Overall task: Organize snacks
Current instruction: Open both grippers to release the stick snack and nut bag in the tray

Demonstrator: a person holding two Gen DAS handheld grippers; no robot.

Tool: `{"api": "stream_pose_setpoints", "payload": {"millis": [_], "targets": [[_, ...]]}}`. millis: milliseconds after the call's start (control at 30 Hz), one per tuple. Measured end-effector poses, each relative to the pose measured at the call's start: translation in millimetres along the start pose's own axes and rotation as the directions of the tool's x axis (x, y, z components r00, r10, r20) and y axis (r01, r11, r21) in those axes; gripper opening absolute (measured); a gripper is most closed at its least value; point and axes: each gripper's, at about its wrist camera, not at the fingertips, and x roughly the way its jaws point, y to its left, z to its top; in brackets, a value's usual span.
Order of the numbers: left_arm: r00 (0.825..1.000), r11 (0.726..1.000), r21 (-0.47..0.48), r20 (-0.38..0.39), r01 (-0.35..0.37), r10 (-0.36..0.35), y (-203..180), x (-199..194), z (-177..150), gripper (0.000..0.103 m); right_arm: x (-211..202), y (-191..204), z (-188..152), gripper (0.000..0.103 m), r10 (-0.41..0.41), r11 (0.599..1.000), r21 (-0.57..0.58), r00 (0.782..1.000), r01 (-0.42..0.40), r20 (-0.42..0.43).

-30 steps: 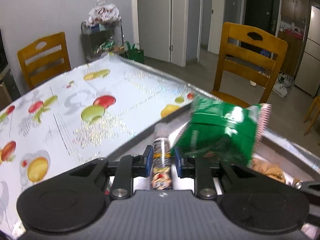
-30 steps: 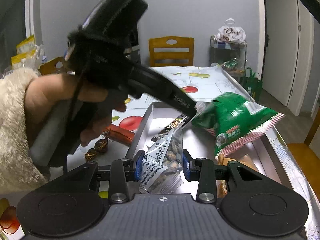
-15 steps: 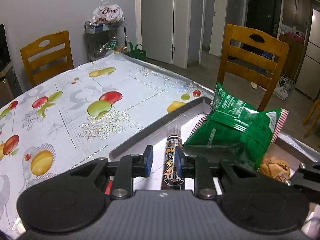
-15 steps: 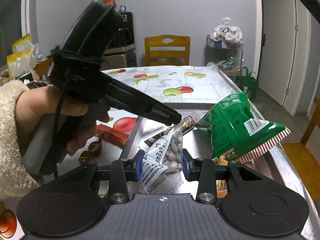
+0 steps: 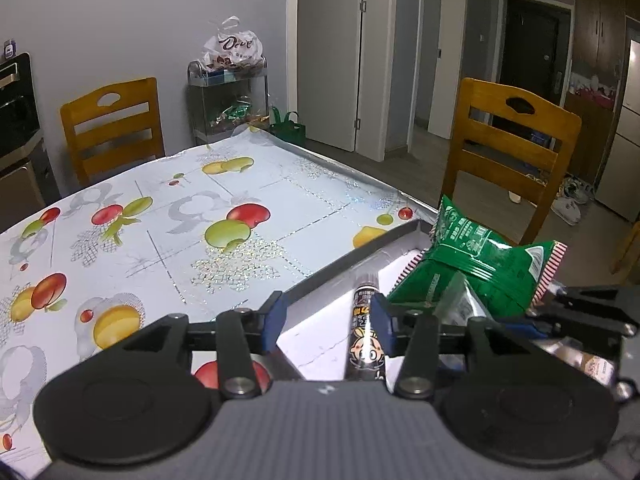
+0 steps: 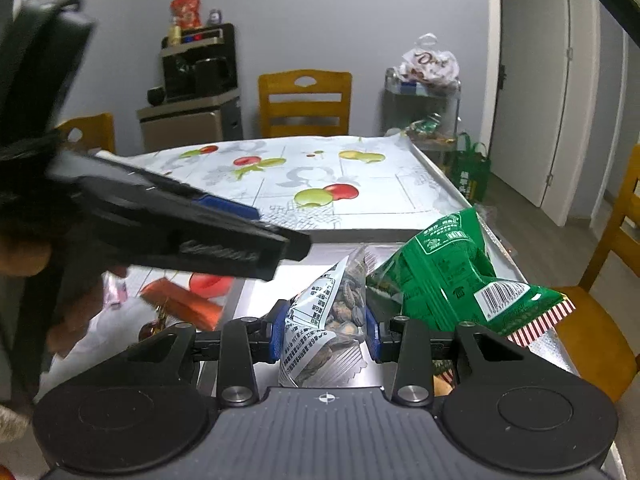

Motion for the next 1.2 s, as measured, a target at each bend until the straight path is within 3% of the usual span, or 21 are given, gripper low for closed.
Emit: {"api": "stream_pose_setpoints", "payload": {"millis": [300, 700, 733, 767, 833, 1033, 1200], "targets": [[1.000, 1.000, -0.005, 0.002, -0.003, 0.003, 6.5, -11.9, -5.9, 0.046, 4.9, 1.2, 3.5, 0.041, -0.010, 1.000, 0.022, 1.000, 0.010, -0.013], [1.000, 1.000, -0.003, 0.011, -0.002, 0.002, 9.6, -26.6, -8.8, 0.046, -10.5, 10.2, -0.4, 0.068, -0.038, 0.999, -0.012, 0.999, 0.038, 0.023], [1.000, 1.000, -0.003, 0.012, -0.001, 0.001, 10.7, -28.0, -9.4, 0.050, -13.3, 10.4, -1.3, 0.069, -0.036, 0.999, -0.014, 0.999, 0.036, 0.027], [1.000, 1.000, -0.005, 0.015, -0.002, 0.002, 11.8, -29.3, -9.9, 0.060, -16.6, 11.0, -2.2, 0.070, -0.036, 0.999, -0.017, 0.999, 0.036, 0.030], [0.999, 1.000, -0.006, 0.033, -0.006, 0.006, 13.4, -32.6, -11.4, 0.070, -23.2, 13.0, -3.4, 0.078, -0.033, 0.999, -0.025, 0.999, 0.034, 0.042], [0.999, 1.000, 0.005, 0.050, -0.004, 0.003, 13.4, -45.2, -14.0, 0.070, -44.9, 16.6, -9.4, 0.101, -0.015, 1.000, -0.022, 0.997, 0.017, 0.078], [0.997, 1.000, 0.012, 0.074, -0.002, 0.001, 10.5, -60.0, -19.6, 0.089, -59.9, 17.1, -13.4, 0.103, -0.003, 1.000, 0.013, 0.996, 0.002, 0.088]]}}
